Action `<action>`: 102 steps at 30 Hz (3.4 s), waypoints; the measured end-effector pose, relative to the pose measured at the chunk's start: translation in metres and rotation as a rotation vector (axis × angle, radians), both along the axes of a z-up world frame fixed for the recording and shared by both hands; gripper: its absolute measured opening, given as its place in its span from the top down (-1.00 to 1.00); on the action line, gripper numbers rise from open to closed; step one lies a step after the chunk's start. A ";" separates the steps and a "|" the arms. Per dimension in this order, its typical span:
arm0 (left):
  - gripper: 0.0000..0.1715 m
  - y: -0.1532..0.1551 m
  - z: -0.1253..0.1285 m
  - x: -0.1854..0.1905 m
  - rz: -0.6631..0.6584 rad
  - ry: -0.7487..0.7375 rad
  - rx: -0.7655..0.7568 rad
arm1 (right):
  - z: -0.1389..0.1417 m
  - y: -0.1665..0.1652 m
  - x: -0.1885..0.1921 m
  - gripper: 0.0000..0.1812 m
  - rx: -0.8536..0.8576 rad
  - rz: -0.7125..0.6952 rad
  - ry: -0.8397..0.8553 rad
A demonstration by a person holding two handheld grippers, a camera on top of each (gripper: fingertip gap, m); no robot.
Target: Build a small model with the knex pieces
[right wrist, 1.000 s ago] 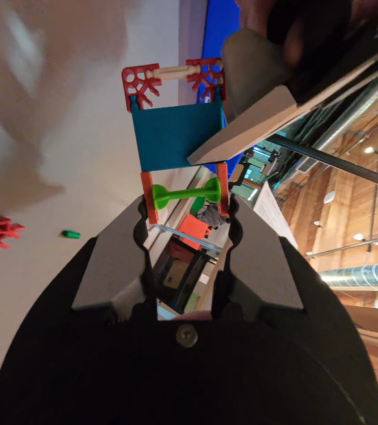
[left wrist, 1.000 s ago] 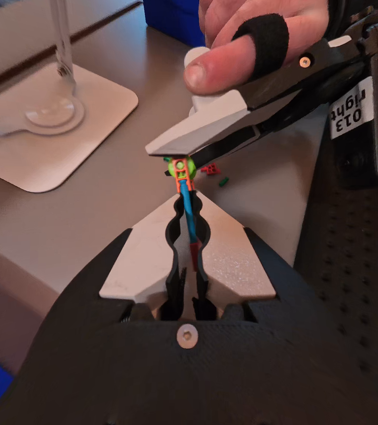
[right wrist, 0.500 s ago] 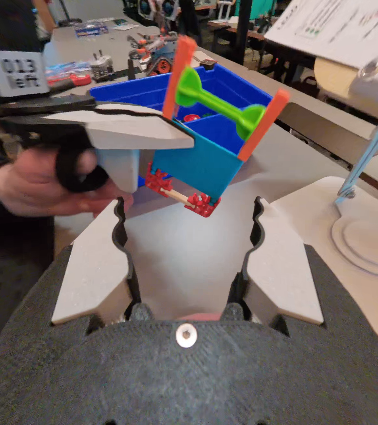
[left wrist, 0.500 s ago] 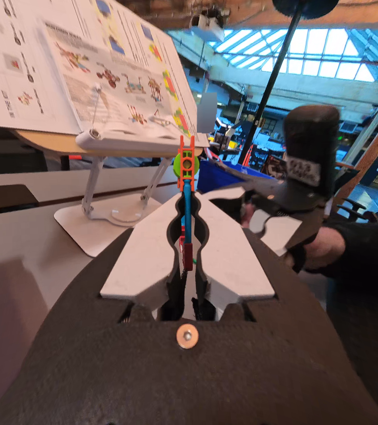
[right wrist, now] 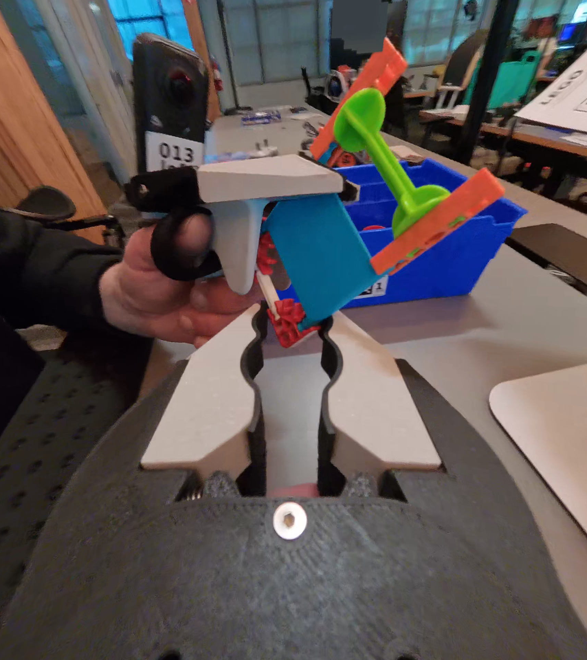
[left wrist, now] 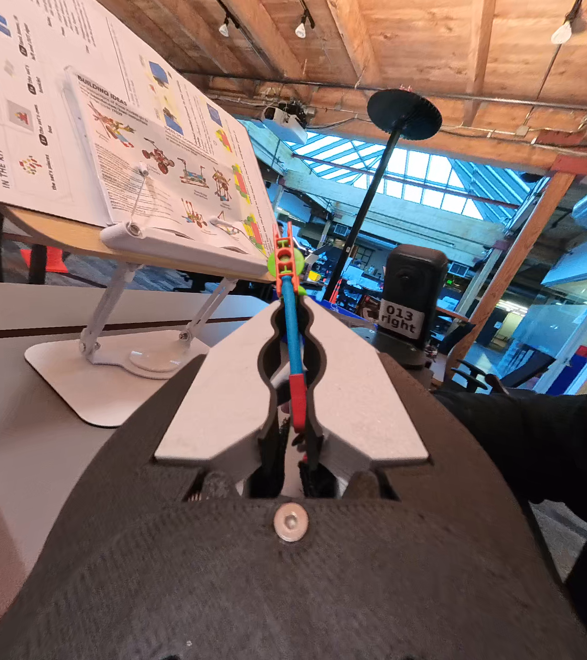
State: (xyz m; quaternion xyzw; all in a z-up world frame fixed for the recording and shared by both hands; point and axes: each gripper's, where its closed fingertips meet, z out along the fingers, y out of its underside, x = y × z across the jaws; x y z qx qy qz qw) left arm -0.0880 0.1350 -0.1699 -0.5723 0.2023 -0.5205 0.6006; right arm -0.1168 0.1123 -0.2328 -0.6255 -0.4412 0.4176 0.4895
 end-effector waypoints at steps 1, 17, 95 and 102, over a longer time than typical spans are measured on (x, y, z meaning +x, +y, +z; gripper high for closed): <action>0.96 0.000 -0.001 0.001 -0.009 -0.002 0.000 | -0.001 0.000 0.001 0.73 -0.019 0.018 0.005; 0.79 -0.016 -0.020 0.021 -0.086 0.254 0.126 | -0.043 -0.026 0.048 0.97 -0.193 0.344 -0.359; 0.88 0.128 -0.183 -0.199 0.145 1.399 -0.543 | -0.087 -0.030 0.026 1.00 0.184 0.224 -0.642; 0.95 0.127 -0.185 -0.195 0.127 1.374 -0.522 | -0.089 -0.028 0.028 1.00 0.187 0.221 -0.649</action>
